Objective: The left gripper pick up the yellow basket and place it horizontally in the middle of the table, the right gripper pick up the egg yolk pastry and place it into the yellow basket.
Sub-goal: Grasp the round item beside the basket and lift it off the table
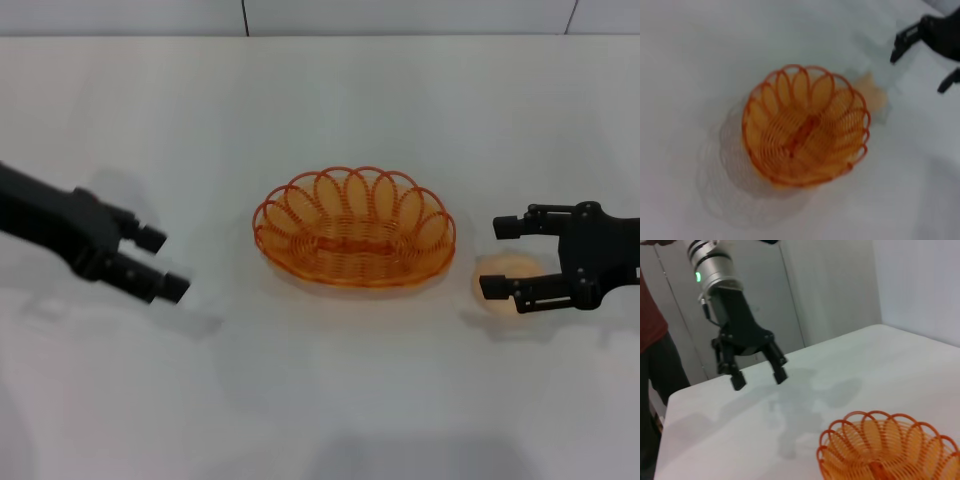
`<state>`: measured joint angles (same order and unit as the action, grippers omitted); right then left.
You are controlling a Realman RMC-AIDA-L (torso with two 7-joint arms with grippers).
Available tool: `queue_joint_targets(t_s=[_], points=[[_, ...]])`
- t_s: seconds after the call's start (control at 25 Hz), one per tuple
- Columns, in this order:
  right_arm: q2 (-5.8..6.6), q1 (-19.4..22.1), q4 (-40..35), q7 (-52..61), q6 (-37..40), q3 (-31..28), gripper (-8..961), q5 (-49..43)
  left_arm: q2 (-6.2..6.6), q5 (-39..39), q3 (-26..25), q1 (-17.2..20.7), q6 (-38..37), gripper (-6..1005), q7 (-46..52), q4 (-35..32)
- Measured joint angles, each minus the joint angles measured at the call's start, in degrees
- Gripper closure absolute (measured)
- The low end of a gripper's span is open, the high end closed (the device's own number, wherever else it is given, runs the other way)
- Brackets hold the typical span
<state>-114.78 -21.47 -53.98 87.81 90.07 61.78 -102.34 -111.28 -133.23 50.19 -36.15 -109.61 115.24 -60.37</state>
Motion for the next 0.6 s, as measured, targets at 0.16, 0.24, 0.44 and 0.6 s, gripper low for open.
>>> queue_joint_targets(t_s=[0.16,0.24,0.44,0.6], points=[[0.64,-0.24,-0.48,1.15,-0.89,0.0,123,-0.81,0.06,-1.42,0.01,0.84,-0.55,113,-0.35,-0.03],[0.75,-0.42,-1.42,2.32,-1.35,0.0,123,-2.39,0.02,-1.55,0.05,1.26,-0.75,113,-0.65,-0.05],[0.59,-1.48,-5.03,6.15,-1.85,0.0,123,-9.04,-0.3,-1.65,0.09,1.58,-0.86,113,-0.98,-0.08],[0.27,-3.14,-6.45,7.72,-1.84,0.12,130,-13.43,-0.6,-1.68,0.08,1.45,-0.67,113,-1.07,-0.08]])
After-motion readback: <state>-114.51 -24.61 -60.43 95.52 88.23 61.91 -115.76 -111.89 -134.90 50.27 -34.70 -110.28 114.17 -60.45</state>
